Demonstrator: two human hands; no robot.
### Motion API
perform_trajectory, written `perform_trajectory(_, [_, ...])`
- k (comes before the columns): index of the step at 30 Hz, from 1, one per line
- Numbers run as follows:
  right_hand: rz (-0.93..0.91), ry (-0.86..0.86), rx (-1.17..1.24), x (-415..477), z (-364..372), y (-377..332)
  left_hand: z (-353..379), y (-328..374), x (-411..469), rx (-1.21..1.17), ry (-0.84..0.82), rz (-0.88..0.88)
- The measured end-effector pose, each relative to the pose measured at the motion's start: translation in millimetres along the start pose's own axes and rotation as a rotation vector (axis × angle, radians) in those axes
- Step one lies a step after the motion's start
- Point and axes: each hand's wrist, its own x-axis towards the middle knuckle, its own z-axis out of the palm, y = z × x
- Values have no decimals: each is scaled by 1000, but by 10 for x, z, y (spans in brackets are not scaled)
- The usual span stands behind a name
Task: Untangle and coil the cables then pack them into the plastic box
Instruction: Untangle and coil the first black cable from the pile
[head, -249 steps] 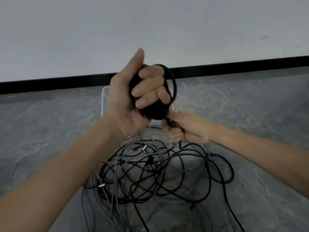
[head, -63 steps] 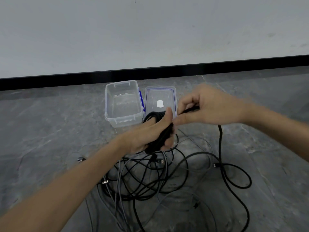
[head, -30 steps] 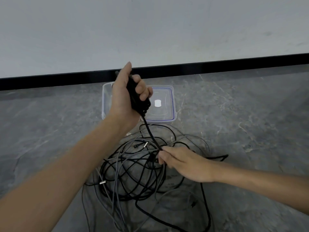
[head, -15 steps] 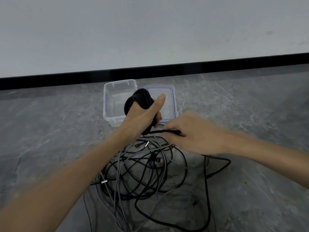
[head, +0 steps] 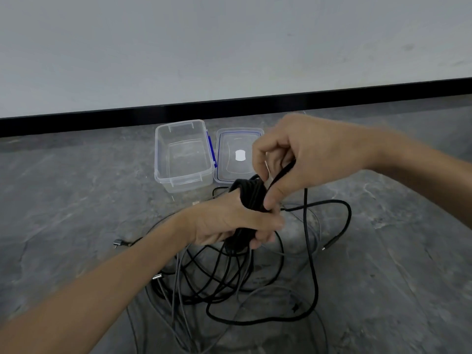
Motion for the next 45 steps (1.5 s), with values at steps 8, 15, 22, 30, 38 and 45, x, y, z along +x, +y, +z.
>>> perform_trajectory(8, [-86, 94, 277, 56, -147, 228, 115, 208, 15, -454, -186, -64])
perform_trajectory(15, [-41, 46, 584, 73, 17, 458, 114, 277, 14, -736, -404, -61])
perform_trajectory(22, [70, 154, 783, 94, 324, 618, 59, 321, 50, -956, -452, 0])
perform_trajectory(30, [245, 234, 804, 39, 902, 532, -63, 440, 56, -983, -267, 252])
perform_trajectory(38, [315, 110, 731, -5, 1348, 451, -217, 527, 94, -603, 642, 435])
perform_trajectory(45, [309, 141, 471, -7, 1201, 324, -297, 200, 88, -1, 809, 299])
